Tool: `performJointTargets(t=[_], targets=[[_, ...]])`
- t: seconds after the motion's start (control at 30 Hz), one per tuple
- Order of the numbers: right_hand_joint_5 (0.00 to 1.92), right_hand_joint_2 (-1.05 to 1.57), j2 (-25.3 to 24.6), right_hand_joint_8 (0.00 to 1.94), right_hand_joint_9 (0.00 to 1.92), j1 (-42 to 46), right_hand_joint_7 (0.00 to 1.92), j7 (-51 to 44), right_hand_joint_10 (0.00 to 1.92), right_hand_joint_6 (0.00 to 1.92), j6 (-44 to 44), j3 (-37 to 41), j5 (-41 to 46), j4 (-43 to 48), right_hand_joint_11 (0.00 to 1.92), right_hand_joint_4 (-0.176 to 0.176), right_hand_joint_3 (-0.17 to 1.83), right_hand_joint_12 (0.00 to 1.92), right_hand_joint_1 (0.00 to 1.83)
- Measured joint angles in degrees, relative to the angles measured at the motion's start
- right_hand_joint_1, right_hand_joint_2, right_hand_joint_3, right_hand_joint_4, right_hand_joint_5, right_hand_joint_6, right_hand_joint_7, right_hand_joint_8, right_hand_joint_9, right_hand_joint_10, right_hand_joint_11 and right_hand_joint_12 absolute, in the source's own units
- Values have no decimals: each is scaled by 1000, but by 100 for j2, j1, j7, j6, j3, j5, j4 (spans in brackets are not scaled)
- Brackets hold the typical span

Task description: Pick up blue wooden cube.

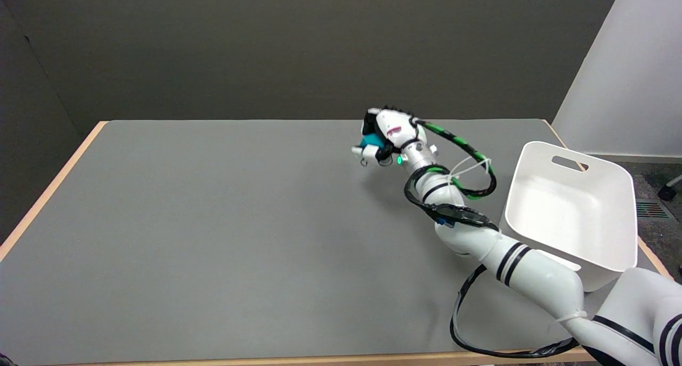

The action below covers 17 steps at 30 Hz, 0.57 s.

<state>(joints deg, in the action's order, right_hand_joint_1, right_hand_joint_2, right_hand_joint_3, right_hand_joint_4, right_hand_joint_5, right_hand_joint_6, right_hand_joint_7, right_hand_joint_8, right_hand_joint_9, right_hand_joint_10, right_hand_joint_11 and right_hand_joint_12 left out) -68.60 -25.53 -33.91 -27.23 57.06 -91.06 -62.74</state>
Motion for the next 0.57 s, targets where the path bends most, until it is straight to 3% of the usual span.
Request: performJointTargets(t=[0.3,0.57], targets=[[491,1238,362,1370,813,299,849,85,1374,1576,129,520,-618,-1376,618,-176,101,1921,1185],[507,1223,681,1353,818,906,861,116,1368,1560,465,1835,-1026,-2450,607,-176,115,1921,1190]])
